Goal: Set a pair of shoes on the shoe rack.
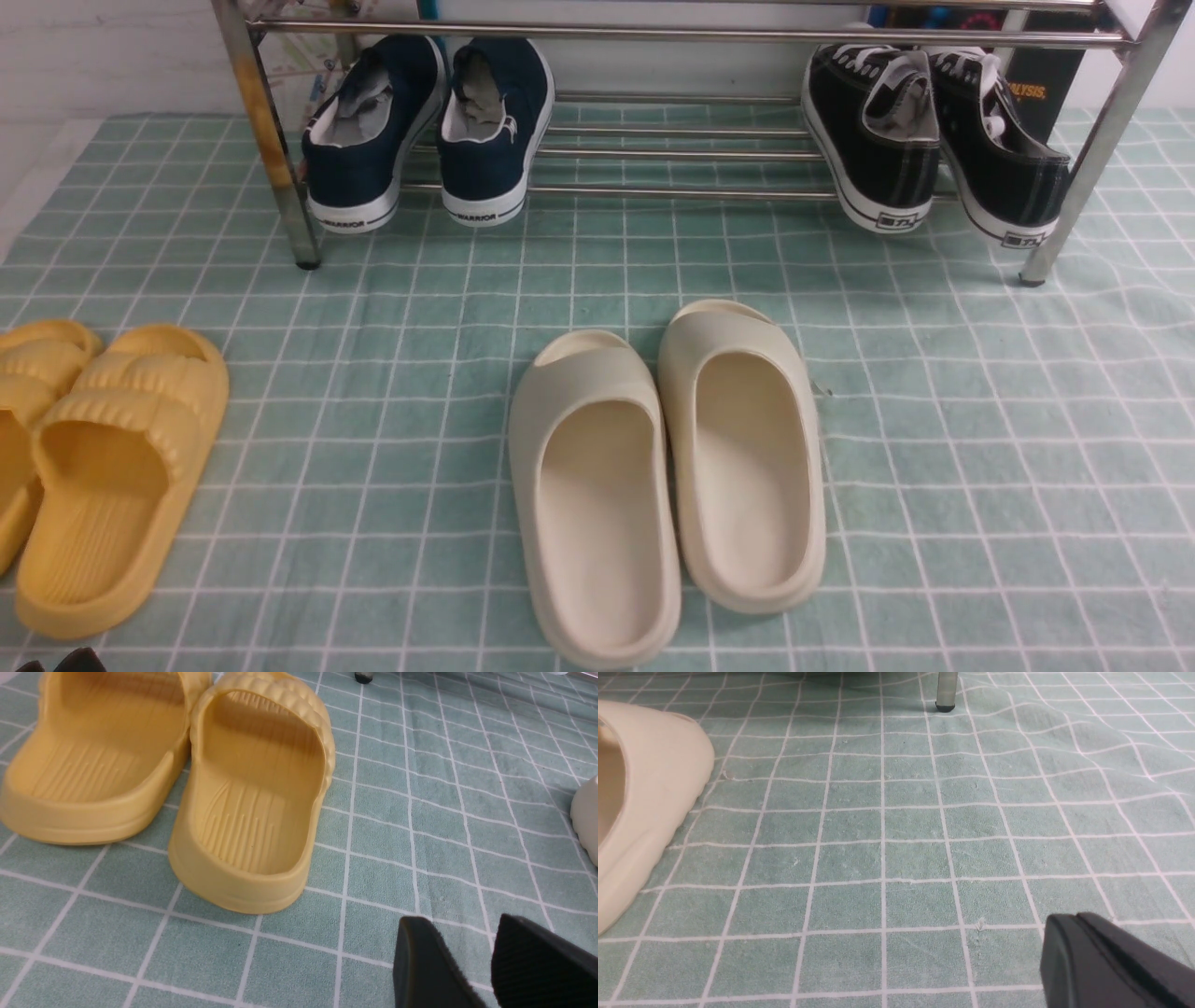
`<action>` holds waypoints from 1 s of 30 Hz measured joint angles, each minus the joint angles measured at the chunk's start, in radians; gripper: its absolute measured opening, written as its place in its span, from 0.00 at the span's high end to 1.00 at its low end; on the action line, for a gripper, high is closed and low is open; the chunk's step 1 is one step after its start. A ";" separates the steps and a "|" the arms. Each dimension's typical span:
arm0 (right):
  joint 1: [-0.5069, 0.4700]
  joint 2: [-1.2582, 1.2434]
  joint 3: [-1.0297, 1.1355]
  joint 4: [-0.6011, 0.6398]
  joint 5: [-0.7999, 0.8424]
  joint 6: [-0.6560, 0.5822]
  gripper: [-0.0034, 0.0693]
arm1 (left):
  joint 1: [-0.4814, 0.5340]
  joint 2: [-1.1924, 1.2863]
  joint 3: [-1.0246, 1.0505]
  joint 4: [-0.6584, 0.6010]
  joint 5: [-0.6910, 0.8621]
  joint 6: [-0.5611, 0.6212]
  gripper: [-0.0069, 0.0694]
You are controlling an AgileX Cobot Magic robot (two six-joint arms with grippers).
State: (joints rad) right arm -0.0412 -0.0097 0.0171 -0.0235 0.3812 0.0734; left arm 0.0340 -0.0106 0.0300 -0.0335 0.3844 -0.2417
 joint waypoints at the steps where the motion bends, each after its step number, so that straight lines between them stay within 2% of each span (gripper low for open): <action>1: 0.000 0.000 0.000 0.000 0.000 0.000 0.94 | 0.000 0.000 0.000 0.000 0.000 0.000 0.60; 30: 0.000 0.000 0.000 0.000 0.000 0.000 0.92 | 0.000 0.000 0.000 0.000 0.000 0.000 0.60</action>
State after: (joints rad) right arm -0.0412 -0.0097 0.0171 -0.0235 0.3812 0.0734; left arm 0.0340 -0.0106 0.0300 -0.0335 0.3844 -0.2417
